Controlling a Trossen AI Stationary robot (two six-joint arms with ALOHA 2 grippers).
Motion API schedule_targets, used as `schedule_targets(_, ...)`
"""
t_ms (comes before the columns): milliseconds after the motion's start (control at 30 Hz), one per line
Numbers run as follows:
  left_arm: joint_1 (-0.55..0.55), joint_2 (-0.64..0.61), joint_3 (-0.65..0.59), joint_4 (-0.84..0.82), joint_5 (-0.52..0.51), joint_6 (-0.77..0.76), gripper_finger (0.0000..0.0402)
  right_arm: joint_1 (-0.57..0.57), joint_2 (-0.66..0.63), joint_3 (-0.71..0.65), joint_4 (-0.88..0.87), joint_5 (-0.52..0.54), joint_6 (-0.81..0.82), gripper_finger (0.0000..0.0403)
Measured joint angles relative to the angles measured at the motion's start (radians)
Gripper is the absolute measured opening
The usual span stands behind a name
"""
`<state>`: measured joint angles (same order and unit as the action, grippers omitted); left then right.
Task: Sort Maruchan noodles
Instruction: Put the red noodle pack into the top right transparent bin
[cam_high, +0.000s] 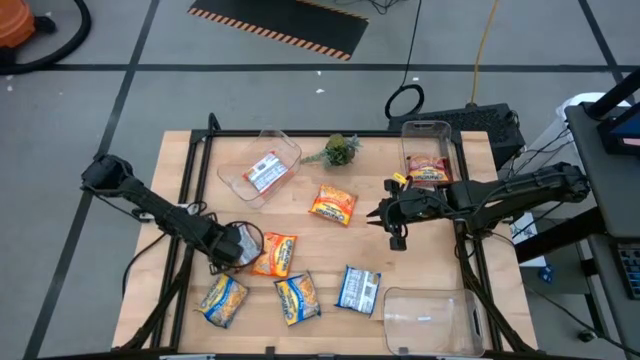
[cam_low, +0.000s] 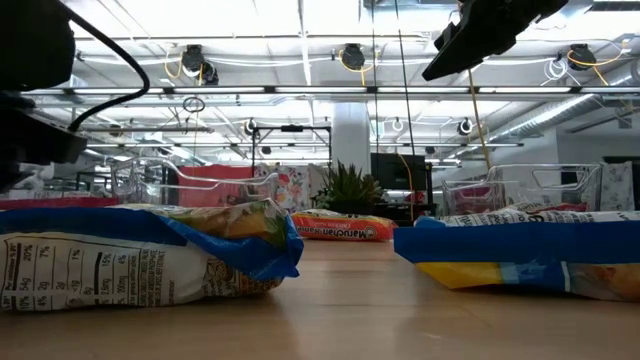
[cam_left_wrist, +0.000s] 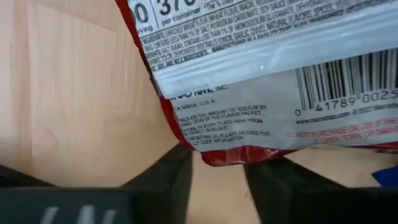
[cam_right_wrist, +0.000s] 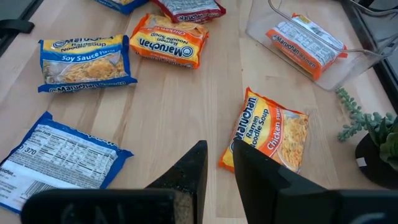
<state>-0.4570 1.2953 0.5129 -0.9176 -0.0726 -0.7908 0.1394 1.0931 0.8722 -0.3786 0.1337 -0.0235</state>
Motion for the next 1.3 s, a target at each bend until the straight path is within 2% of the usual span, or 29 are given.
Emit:
schedule_targets(267, 0.001, 0.001, -0.001, 0.039, -0.025, 0.001, 0.0020, 0.000, 0.000, 0.000, 0.000, 0.000, 0.000, 0.0073)
schedule_targets(333, 0.001, 0.001, 0.009, 0.043, -0.033, -0.008, 0.0007, 0.000, 0.000, 0.000, 0.000, 0.000, 0.001, 0.0073)
schedule_targets(867, -0.022, -0.058, 0.178, -0.017, -0.289, 0.011, 0.0001, 0.000, 0.026, 0.000, 0.107, 0.000, 0.050, 0.0073)
schedule_targets(1100, -0.019, -0.058, 0.220, -0.038, -0.378, 0.047, 0.0001, 0.000, 0.103, 0.000, 0.157, 0.000, 0.063, 0.0073)
schedule_targets(1300, 0.021, -0.059, 0.327, -0.082, -0.475, 0.134, 0.0001, 0.000, 0.168, 0.000, 0.234, 0.027, 0.139, 0.0074)
